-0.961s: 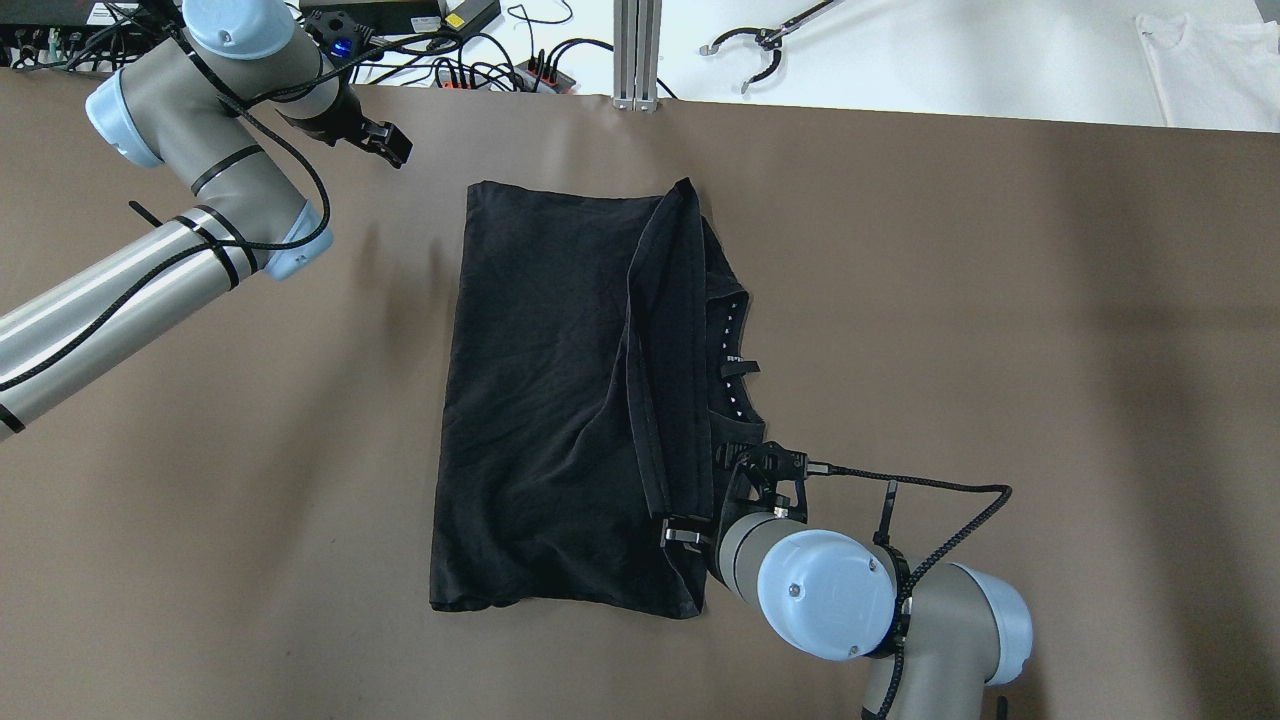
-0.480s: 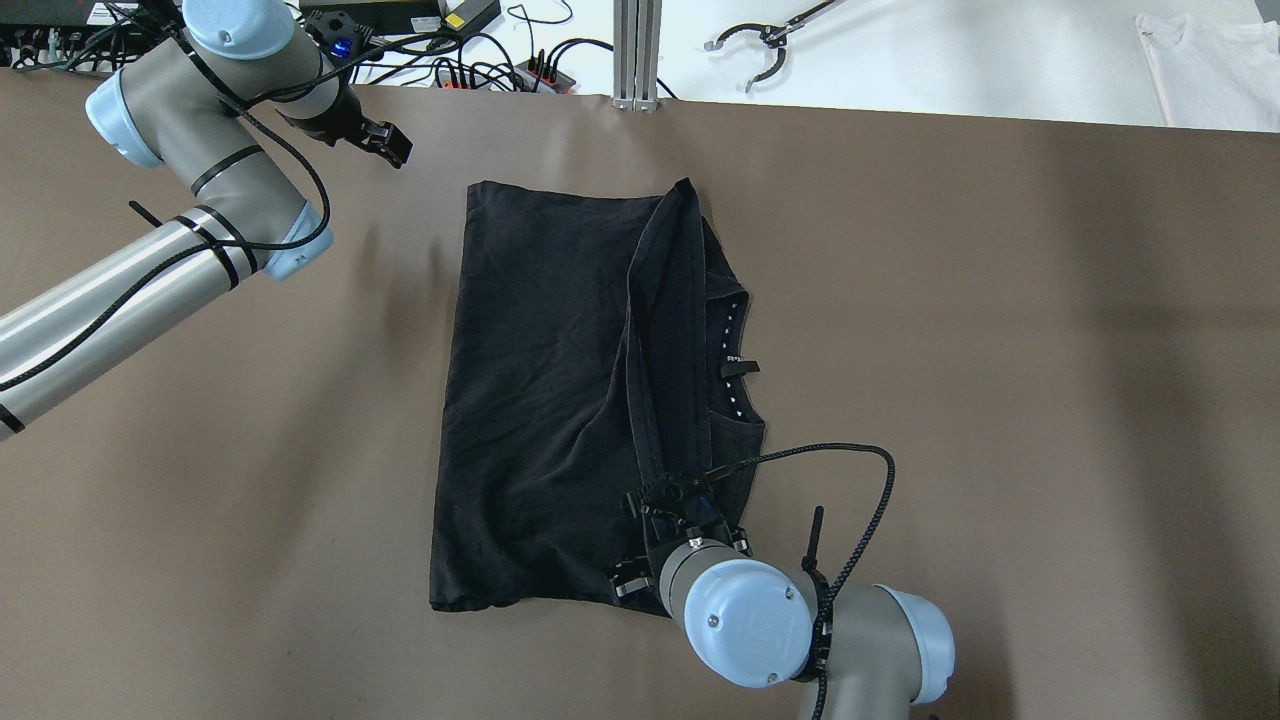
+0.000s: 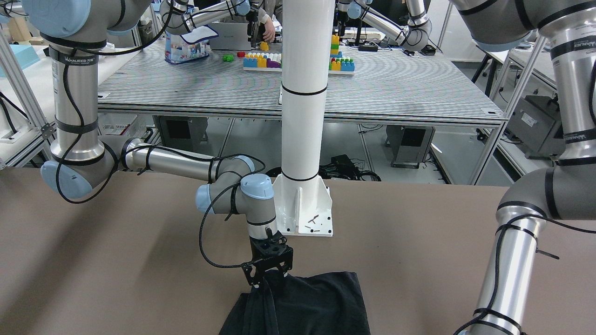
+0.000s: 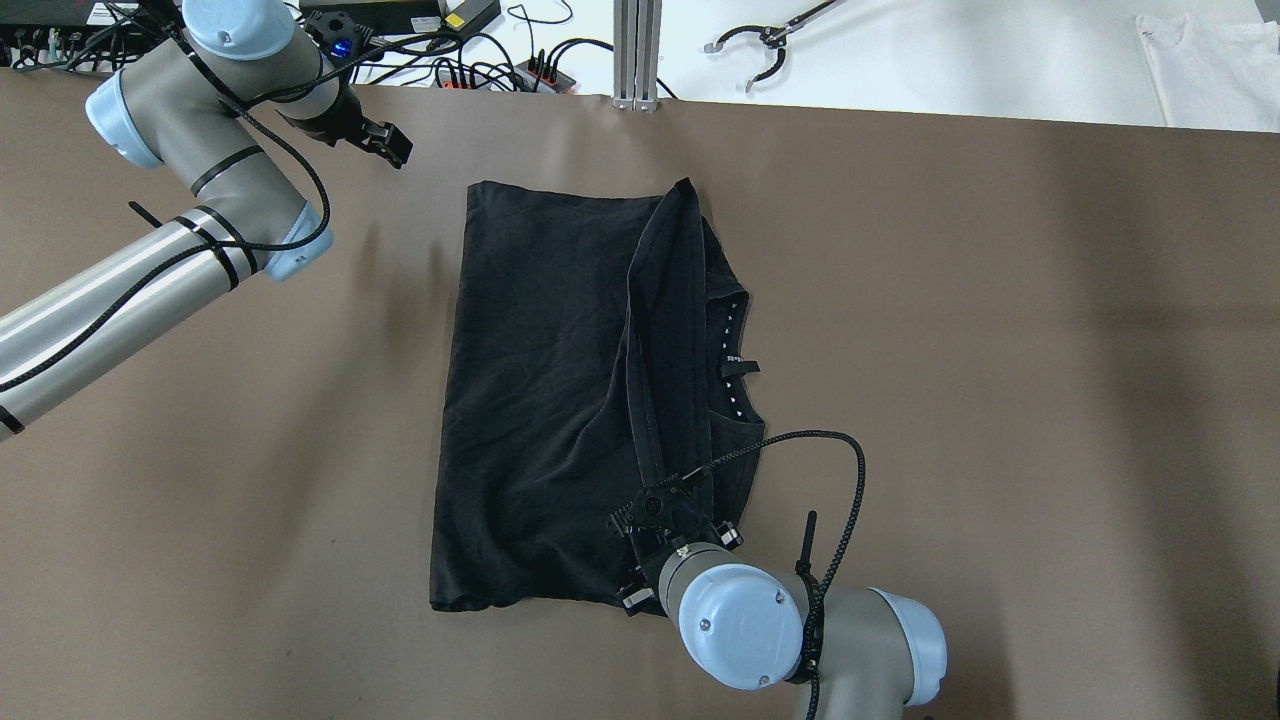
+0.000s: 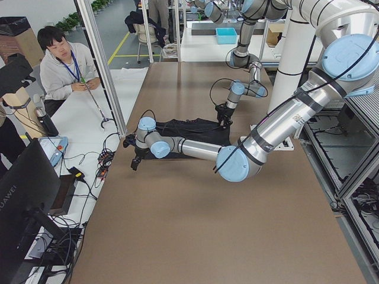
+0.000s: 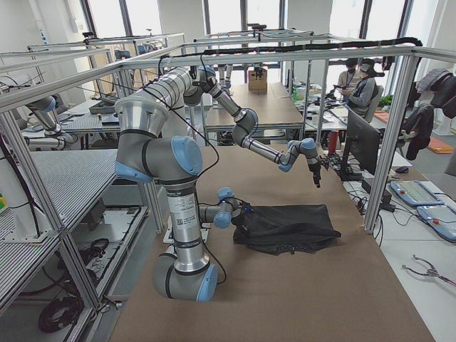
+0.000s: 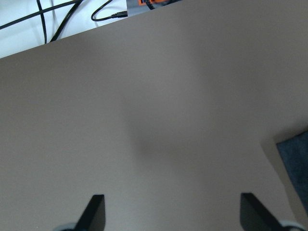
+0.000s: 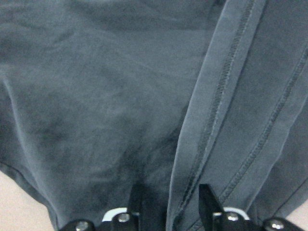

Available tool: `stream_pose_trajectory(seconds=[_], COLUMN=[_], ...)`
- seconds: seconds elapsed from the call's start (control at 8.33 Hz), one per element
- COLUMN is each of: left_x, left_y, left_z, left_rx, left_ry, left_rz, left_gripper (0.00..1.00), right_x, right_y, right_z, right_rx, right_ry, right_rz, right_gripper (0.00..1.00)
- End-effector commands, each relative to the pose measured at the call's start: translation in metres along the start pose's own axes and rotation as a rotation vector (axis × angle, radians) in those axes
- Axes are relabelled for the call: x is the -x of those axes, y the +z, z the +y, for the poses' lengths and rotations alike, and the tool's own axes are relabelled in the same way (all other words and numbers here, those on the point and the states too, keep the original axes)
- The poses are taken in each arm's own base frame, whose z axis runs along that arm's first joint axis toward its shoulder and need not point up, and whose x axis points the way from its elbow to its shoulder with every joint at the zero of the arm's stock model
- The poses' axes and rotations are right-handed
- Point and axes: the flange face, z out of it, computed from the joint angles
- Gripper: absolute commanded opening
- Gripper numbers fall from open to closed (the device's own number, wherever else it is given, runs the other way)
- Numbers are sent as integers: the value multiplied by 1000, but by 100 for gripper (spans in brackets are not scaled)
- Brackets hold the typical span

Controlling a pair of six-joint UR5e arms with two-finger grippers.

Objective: Fold clothes

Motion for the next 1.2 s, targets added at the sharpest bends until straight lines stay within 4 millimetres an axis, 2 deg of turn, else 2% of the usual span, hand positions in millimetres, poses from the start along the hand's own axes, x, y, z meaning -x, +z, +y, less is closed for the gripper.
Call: stream_pose_trajectory(seconds=[0.0,0.12,0.48,0.6,0.96,1.08], left_x=[-2,-2,-1,0,-1,0], left_y=[1,1,1,2,3,3], left_z=[2,2,3,4,5,5], left_rx=[-2,-2,-1,-1,0,0], left_ry=[-12,-12,-13,-13,-12,-12], left_rz=[0,0,-2,-5,-4,-4], left_gripper=[100,100,100,100,100,100], right_x=[-9,-9,-8,-7,-11,-25], right_y=[-9,-9,-9,-10,-24,-31], right_z=[5,5,6,5,1,14], right_rx=[-3,-2,-1,-3,-22,-18], right_ry=[-28,-28,-26,-23,-7,-7], right_rz=[-2,-1,-2,-4,-20,-16], right_gripper=[46,42,14,1,0,0])
